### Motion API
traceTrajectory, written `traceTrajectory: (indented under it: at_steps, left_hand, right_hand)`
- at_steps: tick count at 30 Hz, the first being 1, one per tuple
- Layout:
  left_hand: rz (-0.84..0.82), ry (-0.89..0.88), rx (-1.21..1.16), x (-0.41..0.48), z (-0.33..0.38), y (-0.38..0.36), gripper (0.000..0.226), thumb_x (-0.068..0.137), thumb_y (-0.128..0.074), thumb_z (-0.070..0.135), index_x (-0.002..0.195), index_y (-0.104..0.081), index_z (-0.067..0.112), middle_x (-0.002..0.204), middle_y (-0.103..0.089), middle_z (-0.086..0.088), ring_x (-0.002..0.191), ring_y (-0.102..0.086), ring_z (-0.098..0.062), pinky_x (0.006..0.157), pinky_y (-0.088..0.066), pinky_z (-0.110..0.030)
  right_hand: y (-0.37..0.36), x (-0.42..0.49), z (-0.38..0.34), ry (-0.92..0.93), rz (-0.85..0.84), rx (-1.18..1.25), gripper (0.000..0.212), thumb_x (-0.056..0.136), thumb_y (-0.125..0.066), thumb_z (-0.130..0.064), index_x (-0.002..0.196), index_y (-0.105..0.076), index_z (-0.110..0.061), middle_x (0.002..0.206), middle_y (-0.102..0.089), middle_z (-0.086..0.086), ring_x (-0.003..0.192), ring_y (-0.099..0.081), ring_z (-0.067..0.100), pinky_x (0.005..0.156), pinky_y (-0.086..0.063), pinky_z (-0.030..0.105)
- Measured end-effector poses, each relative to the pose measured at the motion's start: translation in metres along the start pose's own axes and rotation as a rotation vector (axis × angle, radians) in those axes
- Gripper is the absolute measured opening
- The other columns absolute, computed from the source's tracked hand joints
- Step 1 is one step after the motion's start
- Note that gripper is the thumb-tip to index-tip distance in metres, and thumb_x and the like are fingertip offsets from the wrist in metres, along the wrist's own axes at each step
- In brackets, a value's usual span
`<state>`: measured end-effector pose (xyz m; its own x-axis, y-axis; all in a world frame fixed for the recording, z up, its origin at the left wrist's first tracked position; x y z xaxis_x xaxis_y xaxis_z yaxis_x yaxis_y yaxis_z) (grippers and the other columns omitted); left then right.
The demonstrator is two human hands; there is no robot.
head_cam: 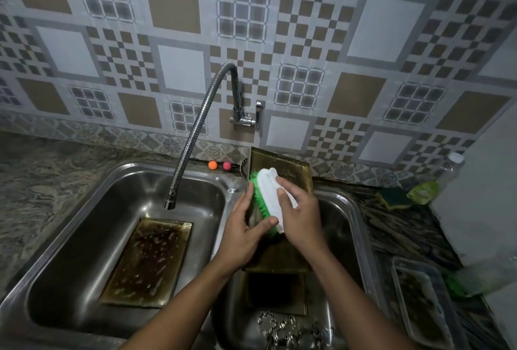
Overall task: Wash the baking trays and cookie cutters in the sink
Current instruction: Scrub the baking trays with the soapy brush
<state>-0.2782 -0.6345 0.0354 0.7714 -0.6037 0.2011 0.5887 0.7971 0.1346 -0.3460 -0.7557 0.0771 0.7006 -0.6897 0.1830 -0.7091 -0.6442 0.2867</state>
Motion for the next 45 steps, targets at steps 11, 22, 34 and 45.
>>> traceTrajectory:
  at_steps: [11, 22, 34, 45]
  left_hand:
    - [-0.07, 0.014, -0.015, -0.008, -0.005, -0.009, 0.089, 0.076, -0.07, 0.057, 0.149, -0.026, 0.033, 0.149, -0.034, 0.019, 0.139, -0.033, 0.007, 0.116, -0.03, -0.023]
    - [0.195, -0.091, 0.009, 0.003, 0.006, 0.016, 0.083, 0.086, -0.027, 0.08, 0.15, -0.026, 0.027, 0.153, -0.028, 0.02, 0.142, -0.021, 0.011, 0.112, -0.018, -0.007]
    - [0.192, -0.103, 0.072, 0.019, 0.02, -0.002, 0.074, 0.092, -0.013, 0.072, 0.154, -0.02, 0.031, 0.148, -0.022, 0.032, 0.143, -0.021, 0.007, 0.114, -0.019, -0.013]
    - [0.263, -0.098, 0.007, 0.014, 0.002, -0.003, 0.056, 0.101, -0.05, 0.017, 0.153, -0.029, 0.024, 0.139, -0.029, 0.047, 0.139, -0.03, 0.009, 0.115, -0.03, -0.026]
  right_hand:
    - [0.003, 0.023, -0.012, -0.048, 0.051, 0.031, 0.03, 0.098, -0.055, -0.023, 0.127, -0.063, -0.026, 0.124, -0.062, -0.009, 0.102, -0.06, 0.003, 0.078, -0.05, 0.012]
    - [0.01, -0.042, 0.015, -0.072, 0.011, 0.153, 0.03, 0.097, -0.057, -0.014, 0.121, -0.062, -0.032, 0.111, -0.061, -0.027, 0.101, -0.058, -0.017, 0.078, -0.044, 0.002]
    - [-0.015, -0.062, 0.01, -0.016, 0.07, 0.264, 0.031, 0.097, -0.056, -0.013, 0.123, -0.066, -0.027, 0.118, -0.067, -0.02, 0.112, -0.061, -0.001, 0.092, -0.047, 0.017]
    - [0.051, -0.043, 0.042, -0.094, 0.28, 0.129, 0.033, 0.098, -0.055, -0.017, 0.124, -0.057, -0.036, 0.116, -0.061, -0.017, 0.096, -0.053, -0.025, 0.076, -0.046, 0.001]
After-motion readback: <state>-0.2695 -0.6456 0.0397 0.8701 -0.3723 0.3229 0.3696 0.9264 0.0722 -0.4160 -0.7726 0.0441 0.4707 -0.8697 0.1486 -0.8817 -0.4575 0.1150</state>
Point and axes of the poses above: each hand's wrist, its own x-axis towards the middle knuckle, its own y-axis out of the back of the hand, z = x × y, the point moved 4 cm from there along x, towards the middle knuckle
